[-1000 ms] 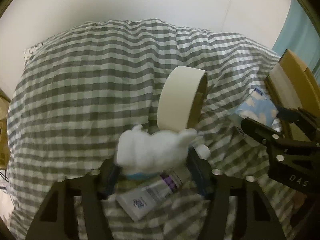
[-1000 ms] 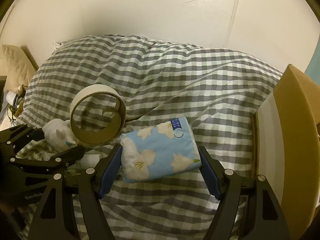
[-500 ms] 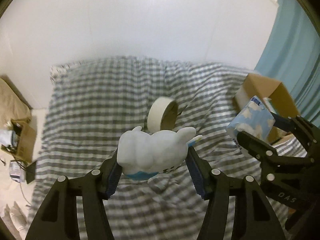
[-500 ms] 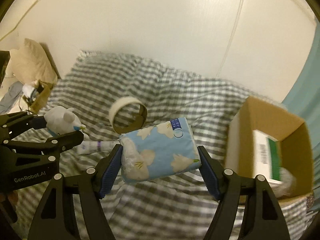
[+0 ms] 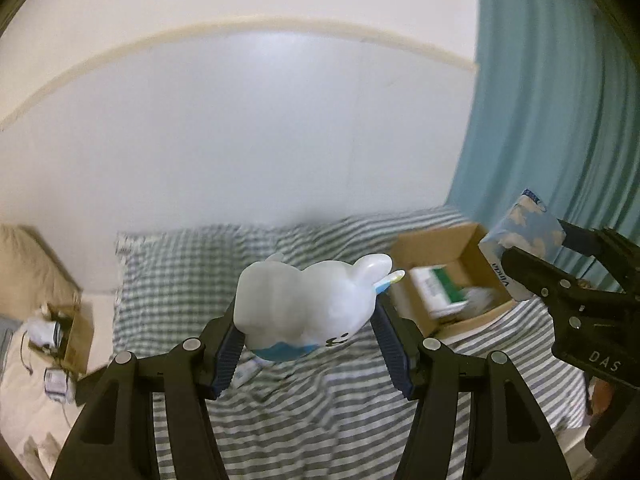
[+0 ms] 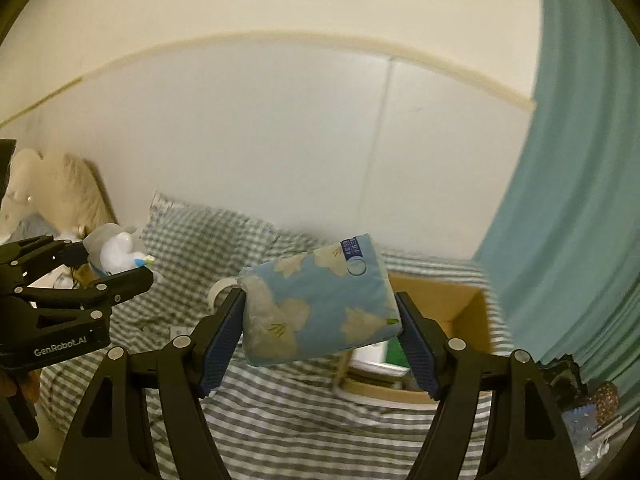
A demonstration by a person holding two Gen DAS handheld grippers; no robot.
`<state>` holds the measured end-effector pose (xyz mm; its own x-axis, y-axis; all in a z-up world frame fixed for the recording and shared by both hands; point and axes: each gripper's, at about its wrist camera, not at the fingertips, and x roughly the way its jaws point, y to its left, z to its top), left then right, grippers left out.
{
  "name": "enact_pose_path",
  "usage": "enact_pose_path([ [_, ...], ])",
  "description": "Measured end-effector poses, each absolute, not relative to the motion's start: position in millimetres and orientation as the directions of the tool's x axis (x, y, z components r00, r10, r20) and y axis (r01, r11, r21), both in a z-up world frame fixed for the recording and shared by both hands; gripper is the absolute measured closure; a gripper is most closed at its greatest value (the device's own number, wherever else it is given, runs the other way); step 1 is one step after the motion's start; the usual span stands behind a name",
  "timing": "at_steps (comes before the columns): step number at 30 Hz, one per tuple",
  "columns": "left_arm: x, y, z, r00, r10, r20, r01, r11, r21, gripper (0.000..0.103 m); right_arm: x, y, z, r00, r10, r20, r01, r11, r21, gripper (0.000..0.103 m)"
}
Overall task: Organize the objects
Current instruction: 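Carry the plush toy and tissue pack over the cardboard box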
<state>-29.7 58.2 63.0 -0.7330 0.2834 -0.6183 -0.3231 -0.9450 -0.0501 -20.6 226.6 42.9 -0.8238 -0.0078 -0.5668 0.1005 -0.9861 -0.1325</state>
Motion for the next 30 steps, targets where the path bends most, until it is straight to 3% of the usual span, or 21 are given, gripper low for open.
enact_pose_path([
  [7,-27,109,87,-0.738,0.335,-0.586,-0.389,-0.921,-0.036,0.041,1,271,85,-0.858,0.023,-0.513,0.043,-0.992,-0.116,0.030],
  [17,-63,191,79,-0.697,0.394,-0.599,-0.477,-0.879,-0.023,0.041,-16,335,108,-0.875,0.067,-0.480,-0.027,-0.996,-0.090,0.030],
  [30,-110,276,22,-0.626,0.401,-0.669,-0.544,-0.839,0.007,0.041,-101,418,48,-0.778,0.119,-0.618,-0.110,-0.993,-0.053,0.030],
])
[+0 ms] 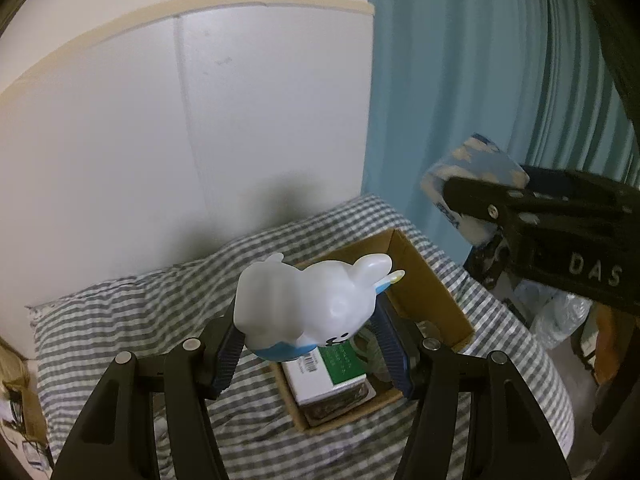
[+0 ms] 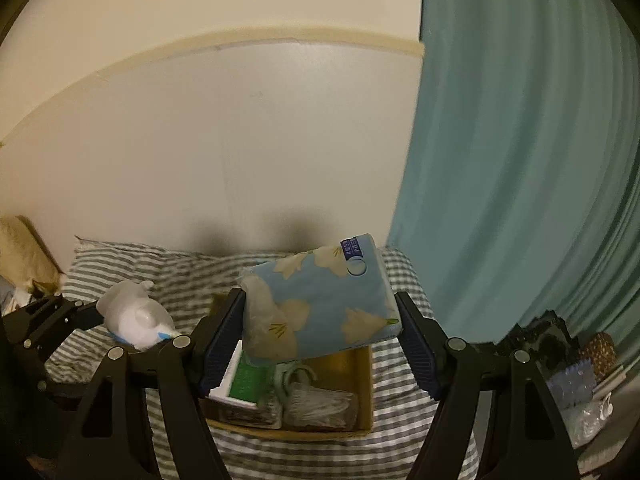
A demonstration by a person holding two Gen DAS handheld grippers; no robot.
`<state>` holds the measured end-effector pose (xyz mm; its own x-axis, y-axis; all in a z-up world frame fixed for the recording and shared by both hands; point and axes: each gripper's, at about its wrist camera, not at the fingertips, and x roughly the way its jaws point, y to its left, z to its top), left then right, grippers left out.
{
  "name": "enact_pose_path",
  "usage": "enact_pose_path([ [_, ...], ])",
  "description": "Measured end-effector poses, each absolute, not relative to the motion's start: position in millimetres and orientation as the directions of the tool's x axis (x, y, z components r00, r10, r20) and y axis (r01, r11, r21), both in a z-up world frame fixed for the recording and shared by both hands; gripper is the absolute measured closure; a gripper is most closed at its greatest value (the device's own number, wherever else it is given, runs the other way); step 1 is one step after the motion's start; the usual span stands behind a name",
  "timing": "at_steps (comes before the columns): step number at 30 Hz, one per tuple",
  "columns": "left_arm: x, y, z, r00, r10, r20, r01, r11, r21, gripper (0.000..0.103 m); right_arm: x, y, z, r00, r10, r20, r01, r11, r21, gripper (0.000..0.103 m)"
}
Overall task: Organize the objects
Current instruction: 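Carry the plush toy and tissue pack over the cardboard box, then open both tools to drop the plush toy and tissue pack into the box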
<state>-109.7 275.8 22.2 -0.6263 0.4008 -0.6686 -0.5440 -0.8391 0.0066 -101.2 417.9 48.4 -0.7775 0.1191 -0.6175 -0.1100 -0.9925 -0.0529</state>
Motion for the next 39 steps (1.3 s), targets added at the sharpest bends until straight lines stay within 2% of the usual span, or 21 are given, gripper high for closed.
enact_pose_path([
  [14,-160,308,-55,-0.540,0.382,-0.750,-0.551,-0.834,-0.028,0.041,-167,446,-28,-0.699,0.090,-0.710,-0.114,-0.993,-0.013,0.030],
  [23,-162,315,-68,-0.517,0.377,-0.769,-0.555,-0.831,-0.035,0.040,-180,445,-57,-0.652,0.092,-0.753,-0.120,-0.993,-0.017,0.028],
  [25,-159,315,-64,-0.516,0.377,-0.769,-0.562,-0.827,-0.028,0.039,-178,445,-56,-0.651,0.090,-0.754,-0.121,-0.993,-0.014,0.027],
  [27,-155,315,-59,-0.519,0.373,-0.769,-0.572,-0.820,-0.012,0.039,-177,444,-53,-0.654,0.090,-0.751,-0.121,-0.993,-0.014,0.016],
  [31,-149,313,-44,-0.551,0.356,-0.754,-0.567,-0.823,0.025,0.022,-166,443,-40,-0.677,0.128,-0.724,-0.151,-0.988,-0.034,0.011],
  [36,-136,295,-13,-0.590,0.359,-0.723,-0.556,-0.830,0.042,0.018,-144,444,-15,-0.707,0.148,-0.692,-0.193,-0.981,-0.013,0.009],
  [39,-122,278,12,-0.627,0.361,-0.690,-0.536,-0.843,0.046,0.008,-128,438,5,-0.724,0.157,-0.672,-0.203,-0.979,-0.010,0.008],
])
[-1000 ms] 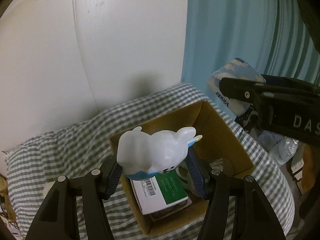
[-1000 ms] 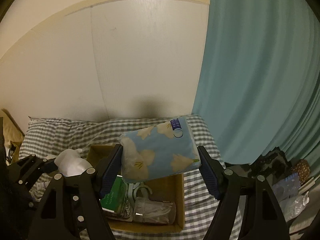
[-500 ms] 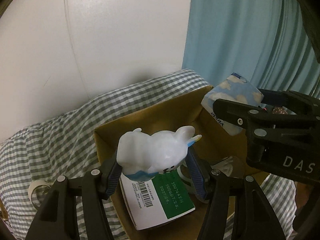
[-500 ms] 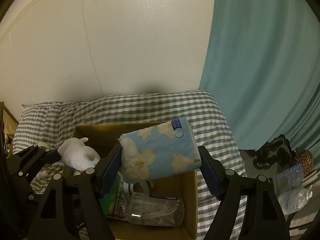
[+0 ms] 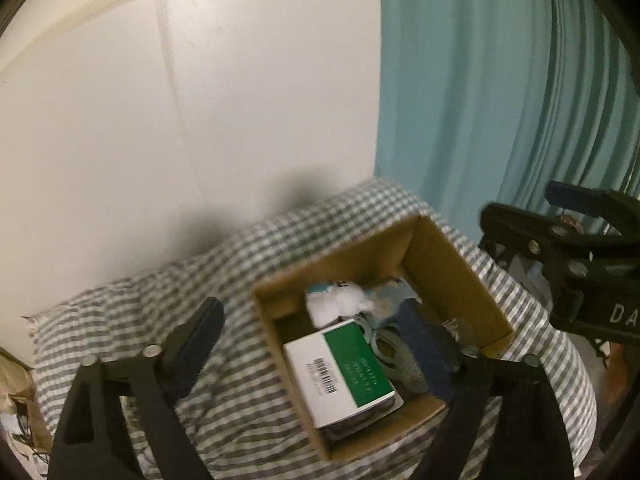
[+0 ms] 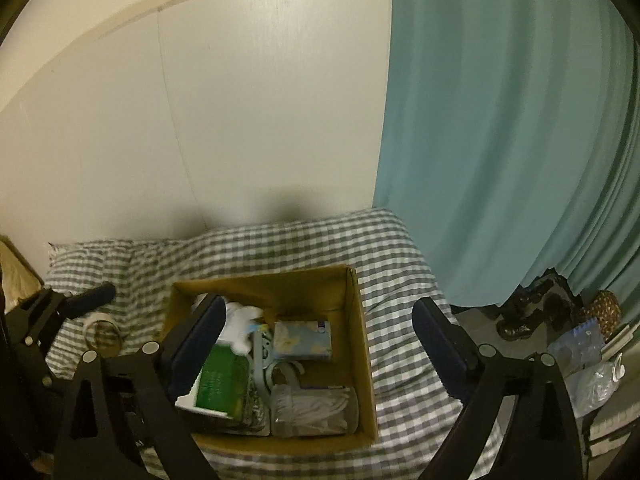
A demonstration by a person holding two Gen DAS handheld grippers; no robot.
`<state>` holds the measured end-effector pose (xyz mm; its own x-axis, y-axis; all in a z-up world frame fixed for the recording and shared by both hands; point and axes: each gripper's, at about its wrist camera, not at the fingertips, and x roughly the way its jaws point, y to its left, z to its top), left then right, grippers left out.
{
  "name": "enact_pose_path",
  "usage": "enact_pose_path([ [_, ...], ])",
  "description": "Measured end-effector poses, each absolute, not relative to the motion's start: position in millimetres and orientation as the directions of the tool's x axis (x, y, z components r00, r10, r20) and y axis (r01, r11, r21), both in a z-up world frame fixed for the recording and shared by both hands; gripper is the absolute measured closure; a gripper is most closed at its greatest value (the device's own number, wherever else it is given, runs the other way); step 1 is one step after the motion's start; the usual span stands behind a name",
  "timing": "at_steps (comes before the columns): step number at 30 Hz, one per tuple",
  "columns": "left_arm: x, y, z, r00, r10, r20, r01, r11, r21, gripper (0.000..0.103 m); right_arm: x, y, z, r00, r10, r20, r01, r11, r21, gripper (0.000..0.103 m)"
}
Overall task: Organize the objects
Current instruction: 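Open both tools to drop the plush toy and tissue pack into the box, then move both tools back over the tape roll and white tube on the bed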
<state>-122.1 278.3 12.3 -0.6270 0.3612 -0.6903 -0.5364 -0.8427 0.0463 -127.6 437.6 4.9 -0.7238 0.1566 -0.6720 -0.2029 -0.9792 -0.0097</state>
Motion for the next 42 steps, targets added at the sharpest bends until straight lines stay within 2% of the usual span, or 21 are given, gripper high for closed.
enact_pose_path([
  [6,-101,229,62,-0.681,0.373,-0.630,-0.499,-0.867,0.025,0.006,-85,401,48,-0.769,0.189,-0.611,-0.203,-0.978,-0.047,0.006],
  [9,-82,199,87,-0.720,0.362,-0.592,-0.469,-0.883,0.031,0.000,-66,375,69,-0.786,0.197,-0.587,-0.193,-0.979,-0.071,0.005],
  [14,-58,147,118,-0.759,0.346,-0.552,-0.426,-0.905,0.019,0.000,-37,323,98,-0.815,0.184,-0.550,-0.151,-0.983,-0.104,0.005],
  [23,-32,43,127,-0.809,0.281,-0.516,-0.325,-0.946,-0.007,0.000,-5,220,118,-0.850,0.112,-0.514,-0.051,-0.990,-0.132,0.004],
  [27,-32,0,112,-0.818,0.226,-0.529,-0.270,-0.963,0.006,0.000,-5,177,102,-0.850,0.074,-0.522,-0.004,-0.991,-0.134,0.003],
  [32,-47,-51,73,-0.811,0.147,-0.567,-0.190,-0.982,0.018,0.000,-26,135,63,-0.817,0.029,-0.577,0.048,-0.992,-0.118,0.003],
  [37,-62,-85,25,-0.806,0.046,-0.590,-0.095,-0.994,0.052,0.000,-56,100,5,-0.761,0.024,-0.648,0.073,-0.990,-0.122,0.003],
  [42,-83,-99,-26,-0.779,0.001,-0.627,-0.052,-0.997,0.063,0.000,-87,85,-60,-0.688,0.039,-0.725,0.075,-0.989,-0.124,0.003],
])
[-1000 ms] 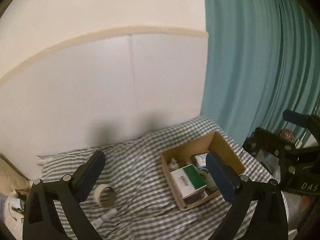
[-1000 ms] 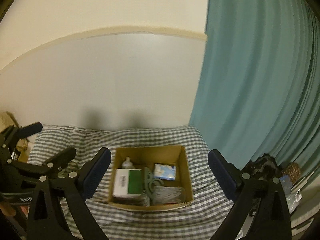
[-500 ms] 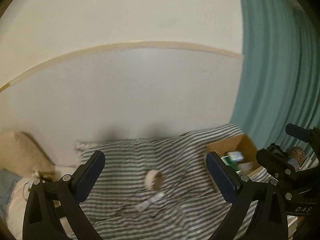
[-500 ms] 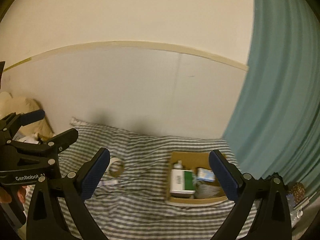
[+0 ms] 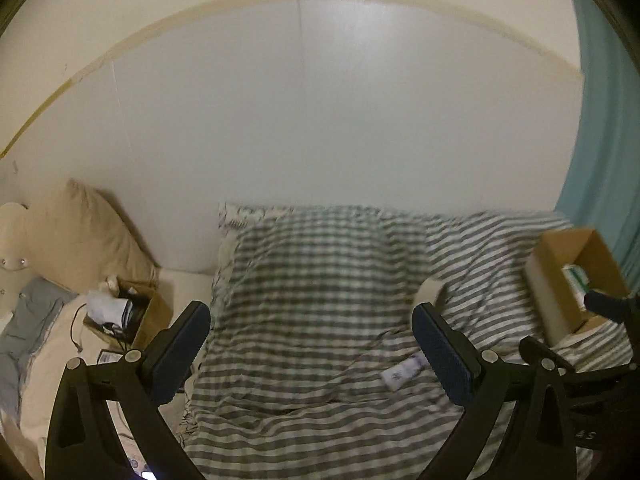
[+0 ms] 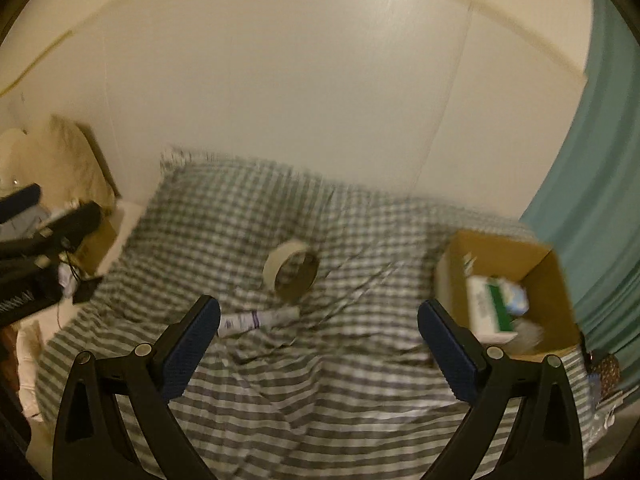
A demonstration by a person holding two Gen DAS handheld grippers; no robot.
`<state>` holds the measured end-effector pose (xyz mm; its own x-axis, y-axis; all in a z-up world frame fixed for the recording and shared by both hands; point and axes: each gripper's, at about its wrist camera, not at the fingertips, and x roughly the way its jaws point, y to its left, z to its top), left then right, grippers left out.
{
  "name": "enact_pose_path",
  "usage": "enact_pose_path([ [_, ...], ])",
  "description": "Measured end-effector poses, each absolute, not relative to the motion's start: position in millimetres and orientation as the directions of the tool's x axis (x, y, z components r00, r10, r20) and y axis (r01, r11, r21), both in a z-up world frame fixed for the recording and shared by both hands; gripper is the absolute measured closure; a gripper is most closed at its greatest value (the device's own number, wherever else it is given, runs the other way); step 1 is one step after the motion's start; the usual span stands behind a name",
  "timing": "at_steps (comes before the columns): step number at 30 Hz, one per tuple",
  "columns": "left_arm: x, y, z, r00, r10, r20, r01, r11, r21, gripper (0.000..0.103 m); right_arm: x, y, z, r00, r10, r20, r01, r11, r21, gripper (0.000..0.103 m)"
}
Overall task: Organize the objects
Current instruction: 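Move both tools back over the tape roll and white tube on the bed, then grasp the white tube upright with the right tool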
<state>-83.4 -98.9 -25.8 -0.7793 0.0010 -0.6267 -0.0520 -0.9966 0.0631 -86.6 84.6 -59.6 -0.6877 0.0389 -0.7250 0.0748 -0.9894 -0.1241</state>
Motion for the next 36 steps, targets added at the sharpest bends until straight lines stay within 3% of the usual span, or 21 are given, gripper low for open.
enact_pose_path([
  [5,-104,-101,-75,-0.734,-0.026,-0.679,-0.077,-0.990,0.121,0.000,-116,73,-121,-0.610,0.048,-0.791,0.051,-0.994,-0.100,0.004],
  [10,-126,-108,-118,-0.675,-0.001,-0.738,-0.085,-0.993,0.079,0.000,-146,64,-175,-0.533,0.053,-0.844,0.037,-0.996,-0.085,0.005],
  [17,-149,-127,-161,-0.589,-0.044,-0.807,0.006,-0.999,0.050,0.000,-185,50,-230,-0.452,0.052,-0.891,0.021,-0.997,-0.068,0.019],
  [21,-152,-135,-172,-0.568,-0.043,-0.822,0.047,-0.999,0.020,0.000,-203,48,-248,-0.431,0.024,-0.902,0.006,-1.000,-0.030,0.020],
  [25,-154,-130,-173,-0.560,-0.055,-0.827,0.038,-0.998,0.041,0.000,-208,46,-263,-0.396,0.010,-0.918,0.023,-1.000,-0.021,0.035],
  [27,-153,-125,-170,-0.565,-0.068,-0.822,0.026,-0.998,0.065,0.000,-203,50,-259,-0.413,-0.004,-0.911,0.026,-1.000,-0.007,0.055],
  [29,-150,-119,-166,-0.575,-0.082,-0.814,0.019,-0.996,0.087,0.000,-196,56,-250,-0.429,-0.020,-0.903,0.027,-1.000,0.009,0.063],
  [36,-145,-86,-150,-0.606,-0.070,-0.793,-0.034,-0.993,0.113,0.000,-162,87,-201,-0.511,-0.095,-0.855,0.066,-0.995,0.072,0.067],
])
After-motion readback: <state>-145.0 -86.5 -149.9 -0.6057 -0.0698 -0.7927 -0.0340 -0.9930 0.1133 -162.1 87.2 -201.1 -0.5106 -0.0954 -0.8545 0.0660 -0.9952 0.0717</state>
